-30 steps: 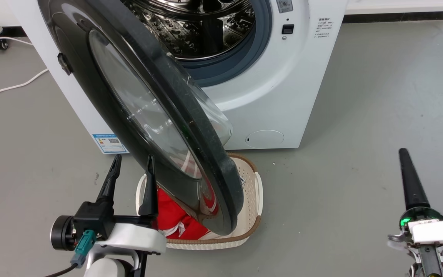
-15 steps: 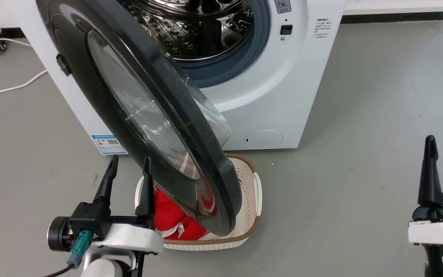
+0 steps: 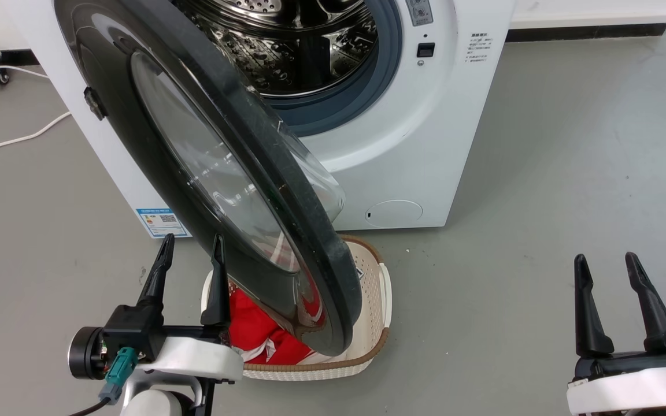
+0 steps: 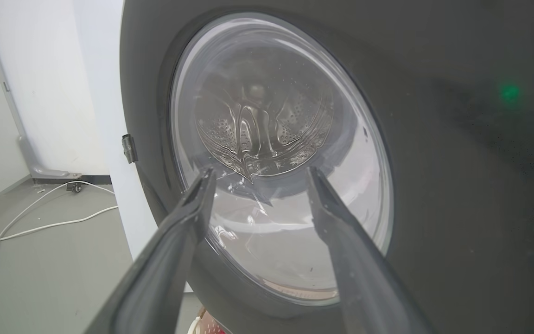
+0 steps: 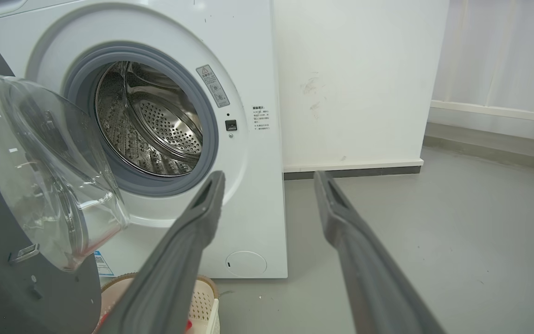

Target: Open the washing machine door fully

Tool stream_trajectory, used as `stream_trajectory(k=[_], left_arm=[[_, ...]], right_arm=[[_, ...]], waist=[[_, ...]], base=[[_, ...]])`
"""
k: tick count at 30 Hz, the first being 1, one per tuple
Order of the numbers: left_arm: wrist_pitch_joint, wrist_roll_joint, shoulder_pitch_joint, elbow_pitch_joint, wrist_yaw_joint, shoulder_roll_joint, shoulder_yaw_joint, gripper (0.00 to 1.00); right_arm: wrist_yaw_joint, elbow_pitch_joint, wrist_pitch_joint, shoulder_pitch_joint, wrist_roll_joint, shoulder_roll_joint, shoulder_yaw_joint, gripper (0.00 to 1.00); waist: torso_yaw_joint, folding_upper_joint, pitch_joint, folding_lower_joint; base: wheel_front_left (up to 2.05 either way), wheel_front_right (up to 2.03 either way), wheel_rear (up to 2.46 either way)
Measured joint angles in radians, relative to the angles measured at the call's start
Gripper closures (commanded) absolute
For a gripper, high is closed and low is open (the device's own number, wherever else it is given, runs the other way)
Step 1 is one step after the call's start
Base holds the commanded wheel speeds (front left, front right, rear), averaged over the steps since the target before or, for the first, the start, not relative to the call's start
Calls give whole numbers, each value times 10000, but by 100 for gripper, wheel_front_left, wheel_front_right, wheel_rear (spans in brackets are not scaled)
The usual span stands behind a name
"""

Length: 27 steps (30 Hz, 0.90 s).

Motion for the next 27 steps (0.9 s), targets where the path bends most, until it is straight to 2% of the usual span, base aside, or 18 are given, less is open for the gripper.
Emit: stream_trajectory(k=[13,14,15,17,27], left_arm=[[0,21,29,132,-73,0,12,0],[0,21,29,174,-75,0,10,2],[0,17,30,188,-81,0,6,55],[0,10,30,194,-86,0,-6,100],[0,-190,15,-115,21,0,63,100]], right_arm=[[0,12,54,-4,36,56,58,0],[0,12,54,-4,52,56,54,0],[0,13,58,-4,77,56,61,0],[0,13,67,-4,92,56,73,0],[0,4,113,-4,105,58,46,0]], waist=[[-47,0,-93,0],[-46,0,-92,0],[-46,0,-94,0],[-47,0,-95,0],[-46,0,-33,0]], base=[[0,0,0],[0,0,0],[0,0,0],[0,0,0],[0,0,0]])
